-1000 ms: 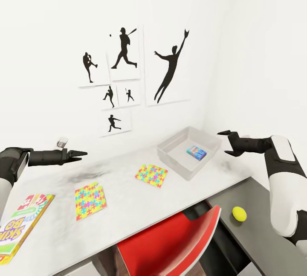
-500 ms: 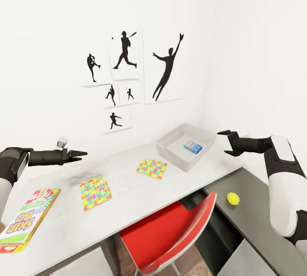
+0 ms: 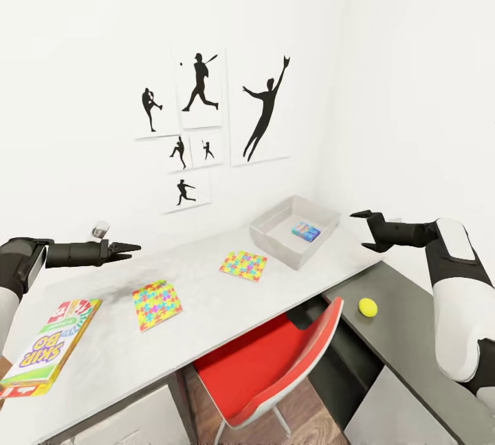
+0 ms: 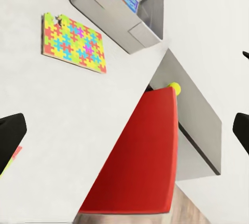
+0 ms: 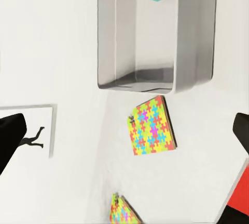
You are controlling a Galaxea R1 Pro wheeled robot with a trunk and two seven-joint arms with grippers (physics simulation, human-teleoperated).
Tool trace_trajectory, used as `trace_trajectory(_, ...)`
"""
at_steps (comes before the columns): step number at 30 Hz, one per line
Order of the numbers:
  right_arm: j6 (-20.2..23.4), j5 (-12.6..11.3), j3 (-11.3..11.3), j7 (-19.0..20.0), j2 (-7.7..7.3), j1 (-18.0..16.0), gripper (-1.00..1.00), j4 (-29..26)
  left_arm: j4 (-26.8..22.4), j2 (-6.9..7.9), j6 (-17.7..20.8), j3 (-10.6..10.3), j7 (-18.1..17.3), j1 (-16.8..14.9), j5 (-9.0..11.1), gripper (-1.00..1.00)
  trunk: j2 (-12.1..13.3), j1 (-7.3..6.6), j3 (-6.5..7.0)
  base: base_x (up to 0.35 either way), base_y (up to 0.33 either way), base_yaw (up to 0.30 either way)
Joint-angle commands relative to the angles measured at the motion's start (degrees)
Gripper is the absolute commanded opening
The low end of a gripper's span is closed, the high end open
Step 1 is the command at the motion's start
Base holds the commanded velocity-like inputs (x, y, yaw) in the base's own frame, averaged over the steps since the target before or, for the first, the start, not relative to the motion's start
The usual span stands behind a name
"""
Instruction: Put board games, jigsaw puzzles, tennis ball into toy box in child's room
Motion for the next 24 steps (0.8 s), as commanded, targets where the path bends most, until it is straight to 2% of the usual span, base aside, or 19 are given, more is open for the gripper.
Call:
trace_trajectory(1,0.13,-0.59,-0.11,-0.6,0.04,-0.07,1.0,-0.02,-0.03,-0.04,0.6,0.32,-0.47,-0.05,-0.61,1.0,-0.13,0.02,-0.11,-0.135,0.01,-0.066)
trace_trajectory(12,0.13,-0.64,-0.12,-0.53,0.03,-0.07,1.0,0.12,-0.04,-0.02,0.56,0.32,-0.47,-0.03,-0.61,1.0,-0.13,0.02,0.45,-0.203,0.09,-0.208)
trace_trajectory(24,0.13,-0.64,-0.12,-0.51,0.08,-0.07,1.0,0.24,-0.06,0.0,0.51,0.41,-0.47,-0.01,-0.61,1.0,-0.13,0.02,1.12,-0.03,0.018,-0.244)
